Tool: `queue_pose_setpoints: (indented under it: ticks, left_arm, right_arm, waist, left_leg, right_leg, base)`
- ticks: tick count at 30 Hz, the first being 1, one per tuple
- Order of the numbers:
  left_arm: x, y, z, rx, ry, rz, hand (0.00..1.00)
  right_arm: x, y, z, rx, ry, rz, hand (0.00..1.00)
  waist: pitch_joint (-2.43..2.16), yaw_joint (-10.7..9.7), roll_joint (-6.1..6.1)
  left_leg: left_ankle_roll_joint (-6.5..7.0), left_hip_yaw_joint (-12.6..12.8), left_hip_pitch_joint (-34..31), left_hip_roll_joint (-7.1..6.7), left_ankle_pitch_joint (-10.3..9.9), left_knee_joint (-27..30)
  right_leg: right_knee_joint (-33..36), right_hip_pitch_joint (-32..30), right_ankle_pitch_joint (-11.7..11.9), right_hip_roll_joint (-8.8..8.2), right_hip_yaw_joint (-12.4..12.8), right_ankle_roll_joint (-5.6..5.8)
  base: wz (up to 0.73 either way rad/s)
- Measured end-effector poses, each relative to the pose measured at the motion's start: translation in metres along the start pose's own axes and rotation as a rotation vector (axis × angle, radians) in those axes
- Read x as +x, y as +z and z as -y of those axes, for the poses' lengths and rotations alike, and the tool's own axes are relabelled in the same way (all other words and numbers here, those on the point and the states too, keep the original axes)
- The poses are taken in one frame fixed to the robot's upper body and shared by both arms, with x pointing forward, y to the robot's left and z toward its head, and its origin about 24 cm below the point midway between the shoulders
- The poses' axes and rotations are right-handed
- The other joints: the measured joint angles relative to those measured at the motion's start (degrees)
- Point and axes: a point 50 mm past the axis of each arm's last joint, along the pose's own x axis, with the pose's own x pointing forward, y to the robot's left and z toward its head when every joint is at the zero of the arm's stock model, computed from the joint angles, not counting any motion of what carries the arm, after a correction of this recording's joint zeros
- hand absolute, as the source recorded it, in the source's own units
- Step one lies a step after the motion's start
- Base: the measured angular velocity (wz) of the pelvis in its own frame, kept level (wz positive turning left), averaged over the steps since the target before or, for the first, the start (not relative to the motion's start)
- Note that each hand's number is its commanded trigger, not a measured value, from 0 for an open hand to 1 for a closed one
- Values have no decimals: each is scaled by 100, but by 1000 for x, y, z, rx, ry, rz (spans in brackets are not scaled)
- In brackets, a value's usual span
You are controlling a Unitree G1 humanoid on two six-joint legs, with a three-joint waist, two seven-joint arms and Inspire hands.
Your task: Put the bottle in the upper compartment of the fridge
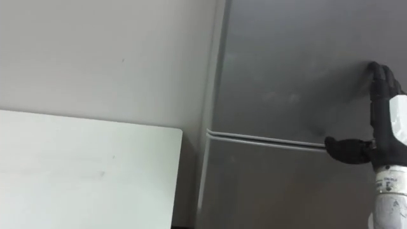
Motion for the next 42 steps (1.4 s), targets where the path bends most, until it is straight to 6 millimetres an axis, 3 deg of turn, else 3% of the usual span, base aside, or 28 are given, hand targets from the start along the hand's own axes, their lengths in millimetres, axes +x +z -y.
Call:
queue_pose_setpoints:
  ticks: [4, 14, 19, 24, 27, 32, 35, 36, 38, 42]
  left_arm:
    - [-3, -10, -2, -33, 11, -17, 0]
    - [-7, -26, -7, -97, 49, -37, 0]
    - [-8, -29, -4, -103, 53, -46, 0]
    - [-8, -29, -3, -112, 70, -45, 0]
    - [-8, -31, -4, -110, 99, -49, 0]
    - [-9, -36, 3, -167, 102, -60, 0]
    - [-10, -39, 9, -189, 98, -69, 0]
    - [-10, -40, 9, -192, 106, -69, 0]
    - [-11, -43, 11, -210, 122, -71, 0]
    - [-10, -45, 21, -237, 101, -66, 0]
  right_arm:
    - [-4, -16, 14, 48, -66, -77, 0]
    - [-17, -53, 49, 240, -274, -283, 0]
    - [-21, -62, 58, 316, -334, -340, 0]
    - [-39, -85, 69, 424, -409, -470, 0]
    - [-62, -112, 69, 498, -439, -628, 0]
    - [-120, -154, 64, 640, -544, -924, 0]
    - [-176, -182, 54, 739, -649, -1180, 0]
    - [-189, -186, 52, 738, -662, -1229, 0]
    - [-233, -192, 41, 735, -694, -1376, 0]
    - [-274, -195, 27, 704, -723, -1525, 0]
  waist:
    - [-8, -114, -54]
    - [70, -450, 8]
    - [75, -608, 41]
    - [39, -632, 95]
    - [66, -639, 137]
    - [80, -690, 201]
    - [80, -705, 335]
    - [80, -718, 339]
    - [85, -736, 362]
    - [82, -816, 400]
  left_leg:
    - [5, 2, 23, -31, 19, -138]
    - [4, 46, 124, -50, 18, -412]
    - [1, 90, 132, -51, 16, -464]
    - [1, 104, 174, -51, 16, -489]
    - [1, 103, 187, -49, 14, -509]
    - [2, 116, 211, -49, -21, -475]
    - [2, 166, 244, -52, -35, -438]
    - [2, 167, 256, -53, -35, -439]
    - [-7, 164, 301, -50, -38, -453]
    - [-22, 186, 336, -51, -49, -462]
  right_leg:
    - [-32, 7, -27, -11, -16, 15]
    - [-50, -26, -72, -21, -45, 87]
    - [-128, -25, -73, -4, -6, 87]
    - [-129, 6, -73, -5, -14, 87]
    - [-134, 32, -73, -5, -15, 88]
    - [-178, 92, -83, -2, 12, 81]
    - [-160, 98, -132, 4, 132, 75]
    - [-128, 88, -160, -2, 133, 74]
    - [-106, 65, -221, -8, 118, 67]
    - [-58, 59, -262, -11, 141, 68]
  base:
    - [0]
    - [-1]
    - [-4]
    - [-1]
    - [0]
    - [-2]
    - [-9]
    - [5]
    - [0]
    - [-2]
